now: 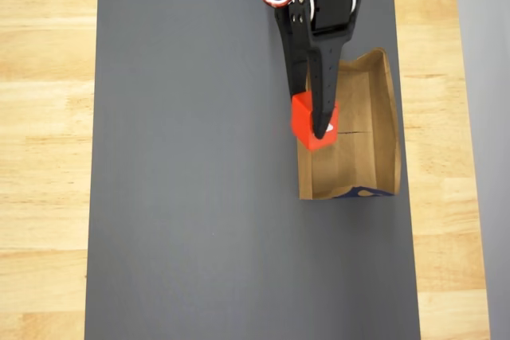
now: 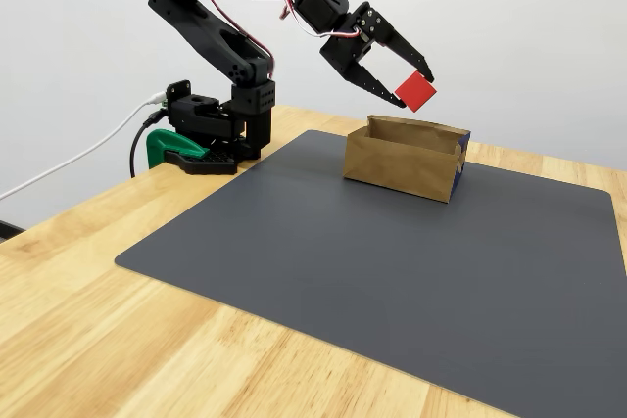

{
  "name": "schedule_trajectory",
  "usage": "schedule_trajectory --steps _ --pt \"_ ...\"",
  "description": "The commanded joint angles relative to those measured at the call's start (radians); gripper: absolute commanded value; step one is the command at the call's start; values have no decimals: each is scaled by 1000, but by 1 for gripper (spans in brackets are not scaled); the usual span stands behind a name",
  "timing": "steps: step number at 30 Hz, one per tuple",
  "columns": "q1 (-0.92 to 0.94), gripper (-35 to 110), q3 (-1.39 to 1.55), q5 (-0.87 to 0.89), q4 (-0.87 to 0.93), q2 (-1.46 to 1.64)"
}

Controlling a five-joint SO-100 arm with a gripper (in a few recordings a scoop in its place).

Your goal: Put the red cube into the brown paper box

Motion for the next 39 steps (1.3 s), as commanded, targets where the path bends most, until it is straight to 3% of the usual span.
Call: schedule_trajectory --steps 1,13,24,31,37,39 --pt "-40 0 32 -18 5 23" --pt "-138 1 149 -218 -63 -44" --pt "-135 33 152 -224 -44 -40" --pt "-110 31 155 -213 -34 5" --pt "8 2 141 -123 -20 115" --pt "69 0 152 -55 -5 178"
